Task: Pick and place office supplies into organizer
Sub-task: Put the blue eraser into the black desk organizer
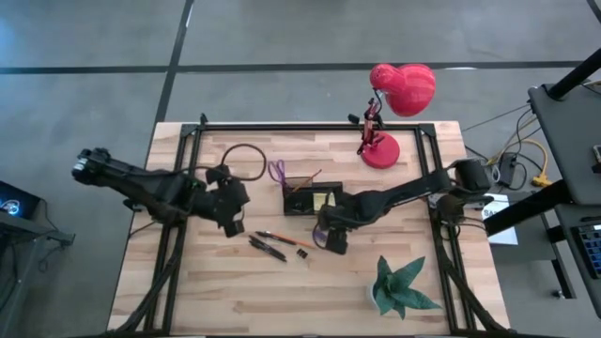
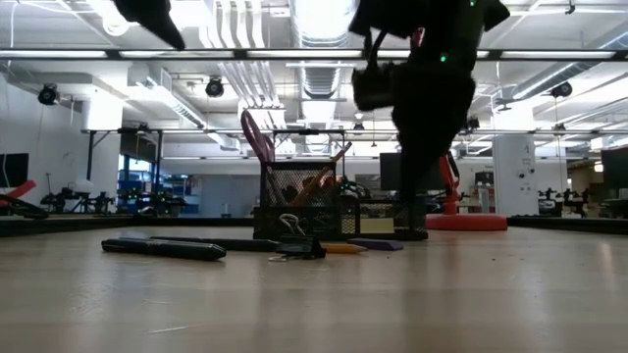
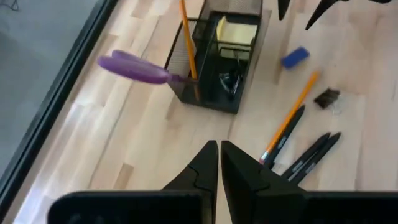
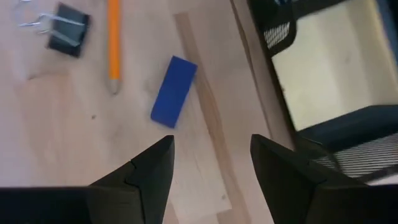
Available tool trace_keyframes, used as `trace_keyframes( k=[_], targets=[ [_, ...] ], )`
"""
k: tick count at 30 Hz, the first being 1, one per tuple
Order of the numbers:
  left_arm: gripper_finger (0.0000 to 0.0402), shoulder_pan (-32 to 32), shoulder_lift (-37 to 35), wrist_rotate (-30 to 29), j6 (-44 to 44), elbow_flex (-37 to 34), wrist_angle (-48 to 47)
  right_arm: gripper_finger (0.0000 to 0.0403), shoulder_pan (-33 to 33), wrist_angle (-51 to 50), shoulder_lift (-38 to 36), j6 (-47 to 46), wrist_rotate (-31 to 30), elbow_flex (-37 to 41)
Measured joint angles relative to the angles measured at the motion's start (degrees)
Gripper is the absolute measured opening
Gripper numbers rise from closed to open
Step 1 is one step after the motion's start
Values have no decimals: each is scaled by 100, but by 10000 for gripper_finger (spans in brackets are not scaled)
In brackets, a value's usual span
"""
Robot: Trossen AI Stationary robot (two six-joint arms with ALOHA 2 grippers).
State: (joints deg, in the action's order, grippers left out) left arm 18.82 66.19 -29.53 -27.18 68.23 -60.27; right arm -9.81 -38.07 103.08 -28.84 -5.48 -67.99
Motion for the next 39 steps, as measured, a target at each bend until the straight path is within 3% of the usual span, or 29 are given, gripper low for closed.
trace_keyframes(
  k=[7,12,23,39],
  targets=[
    [5,3,-681,-9,-402,-776,-148,203,-201,29,439,-1448,-101,-136],
    [5,2,-1501,-1,-559,-1460,35,203,-399,296,471,-1864,-511,-144],
    [5,-2,-2890,-5,-556,-2420,590,203,-520,816,698,-1376,-906,-183],
    [5,-4,-3070,-1,-551,-2741,627,203,-507,944,1092,-1123,-928,-205]
  ],
)
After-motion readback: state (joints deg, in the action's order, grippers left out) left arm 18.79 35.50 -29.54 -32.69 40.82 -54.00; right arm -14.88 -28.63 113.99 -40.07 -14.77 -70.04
